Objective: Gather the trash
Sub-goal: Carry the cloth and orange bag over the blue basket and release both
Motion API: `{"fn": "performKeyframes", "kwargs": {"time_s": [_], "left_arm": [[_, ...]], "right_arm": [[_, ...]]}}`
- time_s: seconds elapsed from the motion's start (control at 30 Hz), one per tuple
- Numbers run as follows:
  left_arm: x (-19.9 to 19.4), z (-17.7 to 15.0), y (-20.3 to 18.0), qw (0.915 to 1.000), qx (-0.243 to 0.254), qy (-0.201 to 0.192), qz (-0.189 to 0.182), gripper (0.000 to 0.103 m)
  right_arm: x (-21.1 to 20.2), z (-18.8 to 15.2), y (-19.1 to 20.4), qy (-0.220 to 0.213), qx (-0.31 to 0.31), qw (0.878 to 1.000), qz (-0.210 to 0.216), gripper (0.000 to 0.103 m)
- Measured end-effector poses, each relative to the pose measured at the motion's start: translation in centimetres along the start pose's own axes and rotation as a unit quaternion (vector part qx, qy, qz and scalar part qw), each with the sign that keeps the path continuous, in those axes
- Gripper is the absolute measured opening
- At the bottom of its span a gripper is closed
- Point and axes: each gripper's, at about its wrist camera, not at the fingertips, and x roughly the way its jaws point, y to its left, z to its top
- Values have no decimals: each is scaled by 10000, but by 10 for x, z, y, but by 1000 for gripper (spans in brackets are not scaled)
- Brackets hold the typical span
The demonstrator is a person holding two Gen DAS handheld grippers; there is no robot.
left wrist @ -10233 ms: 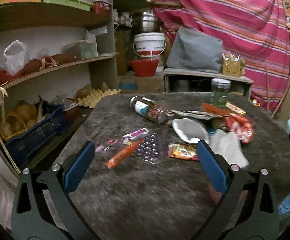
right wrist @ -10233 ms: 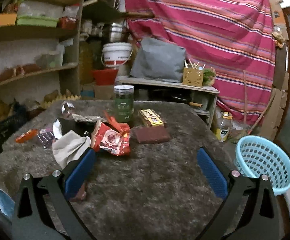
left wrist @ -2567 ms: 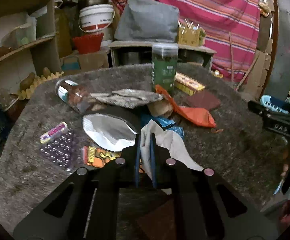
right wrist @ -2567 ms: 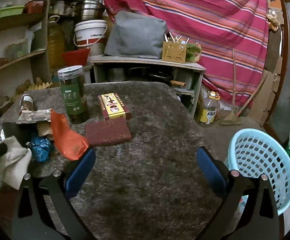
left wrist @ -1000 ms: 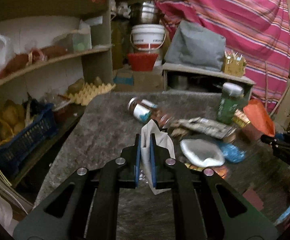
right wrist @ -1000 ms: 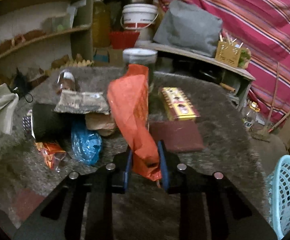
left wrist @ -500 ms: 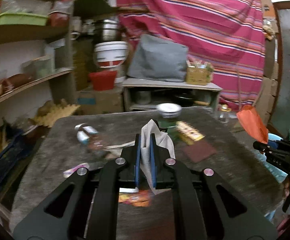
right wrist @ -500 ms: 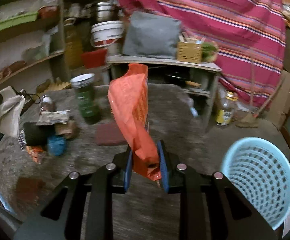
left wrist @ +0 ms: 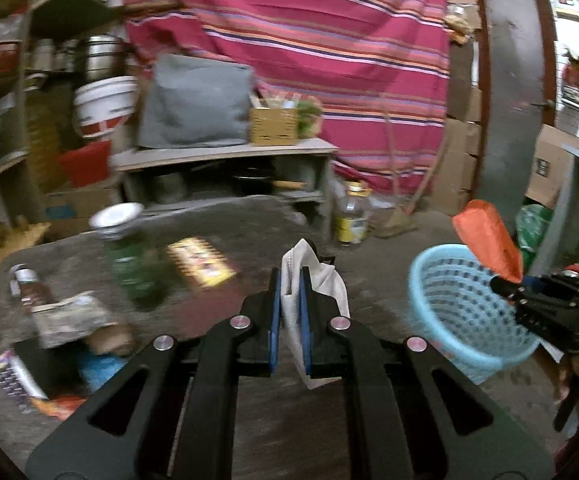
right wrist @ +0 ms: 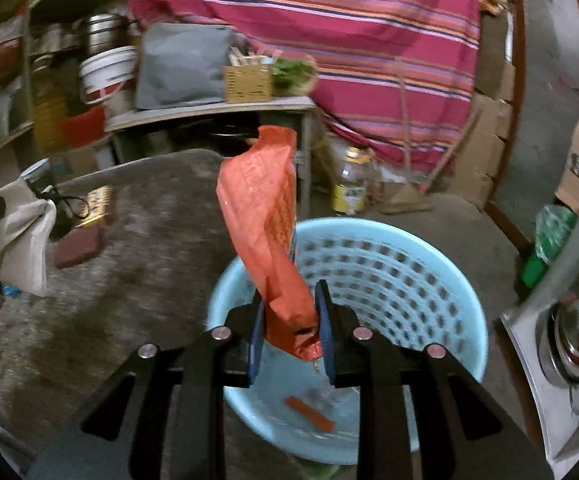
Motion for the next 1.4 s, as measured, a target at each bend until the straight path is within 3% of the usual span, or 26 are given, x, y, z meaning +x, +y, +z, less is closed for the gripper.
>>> {"fn": "performKeyframes", "kwargs": {"time_s": [0.23,0.5,0.73,0.8,0.87,0.97,1.17,1.4], "left_arm": [[30,8,-70,9981,303,42,-538,7],[64,4,-124,9933,388,249,-1057,7],[90,-1,-149,9907,577,455,-1145,7],[94,-2,-153,9906,637,499,-1101,12],[97,-3,-152,9908,621,551,-1072,41],[93,-4,-148,9927,578,436,-961,66],[87,-4,-132,9961,565,355,-584,85],[78,-4,-103,9985,404,262,-276,92]], "right_arm": [[9,-12,-51,164,368,9987,-311,24],[7,-18,-86,131,827,9956,-429,24],[7,-24,-103,159,984,9934,-561,24],[9,-26,-107,184,1051,9927,-567,24],[11,-27,-107,200,1083,9924,-554,24],[13,-26,-105,214,1051,9929,-523,24],[21,-27,-104,315,1029,9931,-475,24],[33,-23,-91,416,953,9938,-399,25]]}}
